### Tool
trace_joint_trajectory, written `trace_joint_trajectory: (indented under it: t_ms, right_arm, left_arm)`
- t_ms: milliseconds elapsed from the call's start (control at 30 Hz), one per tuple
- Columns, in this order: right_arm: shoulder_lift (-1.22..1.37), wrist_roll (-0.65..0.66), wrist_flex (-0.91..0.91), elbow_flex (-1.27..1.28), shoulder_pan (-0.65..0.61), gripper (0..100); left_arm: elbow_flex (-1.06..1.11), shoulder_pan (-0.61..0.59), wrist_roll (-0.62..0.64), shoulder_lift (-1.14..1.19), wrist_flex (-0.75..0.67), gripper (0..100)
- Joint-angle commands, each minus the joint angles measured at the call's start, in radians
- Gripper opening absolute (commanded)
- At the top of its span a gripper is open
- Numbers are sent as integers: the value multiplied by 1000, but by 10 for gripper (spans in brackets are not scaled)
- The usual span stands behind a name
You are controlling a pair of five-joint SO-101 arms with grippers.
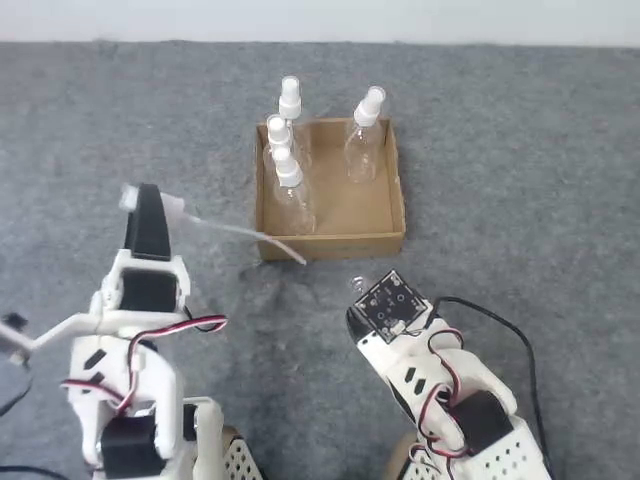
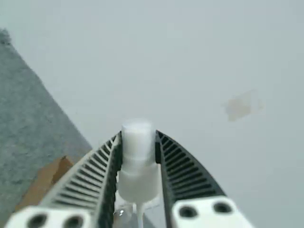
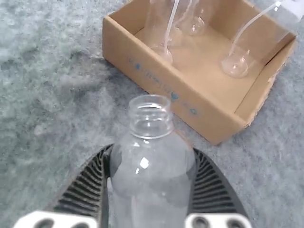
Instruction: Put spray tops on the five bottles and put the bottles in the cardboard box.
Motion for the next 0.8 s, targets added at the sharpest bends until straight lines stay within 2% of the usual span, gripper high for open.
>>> trace_joint_trajectory:
  t_ms: [0,433,567,700,767]
  right_arm:
    - [-18,-8,-122,14,-2,69]
    - [-18,-6,-395,153,-8,69]
    - [-18,-6,-403,153,-8,69]
    - [-18,-3,-403,153,-8,69]
    - [-18,40,-403,153,-8,69]
  left_arm:
    - [-54,2,61,-6,-123,11]
    - [74,28,97,-6,-130,11]
    - [104,110,95,-6,-129,11]
    - [127,127,95,-6,-130,11]
    - [128,127,95,-6,-130,11]
